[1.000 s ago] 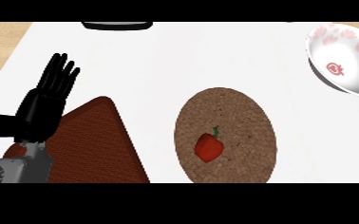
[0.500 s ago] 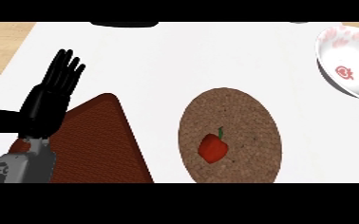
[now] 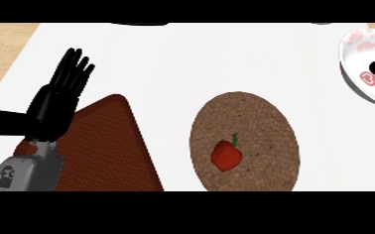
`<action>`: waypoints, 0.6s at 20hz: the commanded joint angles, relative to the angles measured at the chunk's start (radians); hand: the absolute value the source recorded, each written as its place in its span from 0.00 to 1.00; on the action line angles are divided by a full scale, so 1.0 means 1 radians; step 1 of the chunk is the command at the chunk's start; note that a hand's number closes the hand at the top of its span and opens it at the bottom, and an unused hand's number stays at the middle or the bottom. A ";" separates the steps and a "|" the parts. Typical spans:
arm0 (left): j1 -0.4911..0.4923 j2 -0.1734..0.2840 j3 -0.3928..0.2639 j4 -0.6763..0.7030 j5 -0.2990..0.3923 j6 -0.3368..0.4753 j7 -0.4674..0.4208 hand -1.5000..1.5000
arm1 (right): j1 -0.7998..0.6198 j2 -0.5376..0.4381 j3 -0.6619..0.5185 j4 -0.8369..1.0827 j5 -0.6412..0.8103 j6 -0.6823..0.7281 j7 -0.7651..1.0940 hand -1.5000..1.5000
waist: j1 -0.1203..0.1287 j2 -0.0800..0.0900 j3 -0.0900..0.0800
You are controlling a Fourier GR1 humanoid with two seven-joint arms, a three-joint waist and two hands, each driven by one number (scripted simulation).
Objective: Pick the cupcake from the placemat and place it in the bowl
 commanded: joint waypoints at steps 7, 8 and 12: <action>-0.011 -0.005 0.000 0.008 -0.017 0.010 -0.003 0.50 | -0.034 0.041 -0.180 0.056 -0.163 -0.012 -0.236 0.00 | -0.008 0.004 0.003; -0.002 -0.006 0.003 -0.003 -0.007 0.008 0.003 0.50 | -0.048 0.010 -0.225 0.054 -0.208 0.018 -0.254 0.00 | -0.017 -0.002 0.003; 0.005 0.003 0.020 -0.010 0.005 0.006 0.010 0.50 | -0.048 -0.024 -0.368 0.070 -0.340 0.000 -0.300 0.00 | -0.021 -0.001 0.004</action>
